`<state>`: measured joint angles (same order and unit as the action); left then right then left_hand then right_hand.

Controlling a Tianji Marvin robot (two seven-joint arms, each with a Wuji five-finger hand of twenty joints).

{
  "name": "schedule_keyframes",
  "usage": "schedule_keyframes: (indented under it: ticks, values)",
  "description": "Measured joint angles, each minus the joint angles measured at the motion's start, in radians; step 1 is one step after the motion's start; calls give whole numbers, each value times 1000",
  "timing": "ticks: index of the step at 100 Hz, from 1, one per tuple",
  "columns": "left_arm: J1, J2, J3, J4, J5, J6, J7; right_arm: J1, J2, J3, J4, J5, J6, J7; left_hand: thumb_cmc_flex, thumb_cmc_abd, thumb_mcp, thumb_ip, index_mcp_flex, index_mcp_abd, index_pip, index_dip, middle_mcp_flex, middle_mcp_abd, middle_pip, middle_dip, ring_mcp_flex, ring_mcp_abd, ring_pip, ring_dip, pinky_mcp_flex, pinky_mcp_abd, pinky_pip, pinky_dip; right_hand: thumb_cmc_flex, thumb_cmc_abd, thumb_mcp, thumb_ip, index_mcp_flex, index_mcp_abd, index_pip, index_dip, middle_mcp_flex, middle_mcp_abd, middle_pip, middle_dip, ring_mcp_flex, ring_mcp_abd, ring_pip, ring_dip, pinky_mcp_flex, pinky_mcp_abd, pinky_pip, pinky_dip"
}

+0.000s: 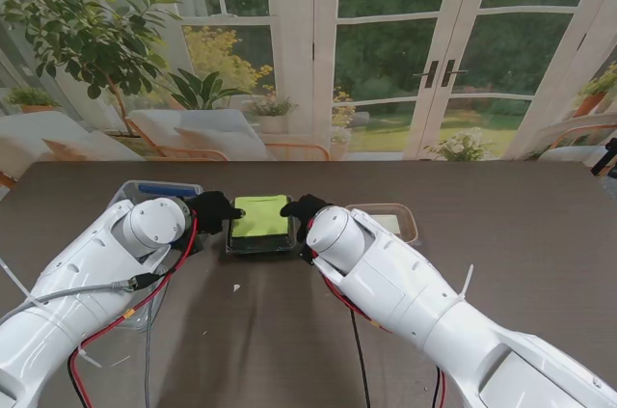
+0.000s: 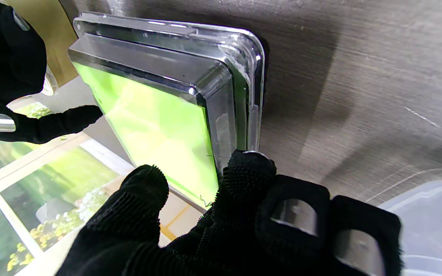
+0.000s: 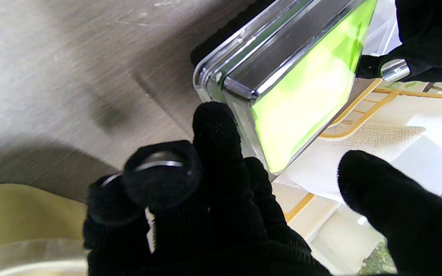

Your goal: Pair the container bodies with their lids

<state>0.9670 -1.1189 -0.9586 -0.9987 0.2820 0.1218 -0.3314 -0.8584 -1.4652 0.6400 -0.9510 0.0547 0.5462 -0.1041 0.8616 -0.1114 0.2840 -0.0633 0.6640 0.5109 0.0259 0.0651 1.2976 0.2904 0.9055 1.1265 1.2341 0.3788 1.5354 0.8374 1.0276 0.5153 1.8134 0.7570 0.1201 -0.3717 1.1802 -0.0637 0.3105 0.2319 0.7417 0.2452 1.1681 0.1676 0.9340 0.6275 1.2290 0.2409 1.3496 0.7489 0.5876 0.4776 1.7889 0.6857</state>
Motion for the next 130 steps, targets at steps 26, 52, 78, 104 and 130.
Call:
schedule_keyframes:
  ticks: [26, 52, 78, 104, 130]
  values:
    - [16, 10, -13, -22, 21, 4, -3, -10, 6, 8, -22, -5, 0, -13, 0, 0, -4, 0, 1, -13, 19, 15, 0, 0, 0, 0, 0, 0, 0, 0, 0, 0, 0, 0, -12, 0, -2, 0, 1, -12, 0, 0, 0, 0, -9, 0, 0, 0, 0, 0, 0, 0, 0, 0]
    - [36, 13, -45, -50, 48, 3, -1, -37, 29, 25, -90, -27, 1, -21, 0, 0, -4, 0, 2, -40, 19, 17, 0, 0, -10, 0, 0, 0, 0, 0, 0, 0, 0, 0, -12, 0, -2, 0, 158, -86, -12, -1, 0, 0, -9, 0, 0, 0, 0, 0, 0, 0, 0, 0]
    - [75, 15, -97, -81, 76, -88, 94, -72, 60, 39, -167, -53, -6, -20, -2, 0, 19, 0, 136, -132, 52, 24, -52, 70, -329, -168, 0, 24, -112, -23, 0, 16, 0, -56, -10, 0, 1, 0, 437, -136, -65, -17, 13, 0, -12, 5, 0, 0, 0, 0, 0, 0, 0, -5]
    - [67, 12, -93, -52, 71, -173, 112, -88, 83, 37, -202, -88, -6, 2, -21, -2, 80, 0, 228, -145, 131, 61, -147, 126, -509, -350, 0, 35, -210, -10, 0, 18, 0, -117, -10, 0, 1, 0, 476, -146, -66, -18, 38, 0, -13, 21, 0, 0, 0, 0, 0, 0, 0, -7]
    - [46, 8, -74, -18, 46, -197, 110, -107, 101, 39, -230, -92, -2, 27, -21, -2, 81, 0, 229, -145, 159, 75, -151, 131, -481, -369, -1, 47, -238, 2, 0, 30, 0, -132, -10, 0, 1, 0, 476, -146, -66, -18, 51, 0, -12, 36, 0, 0, 0, 2, 0, 0, 0, -8]
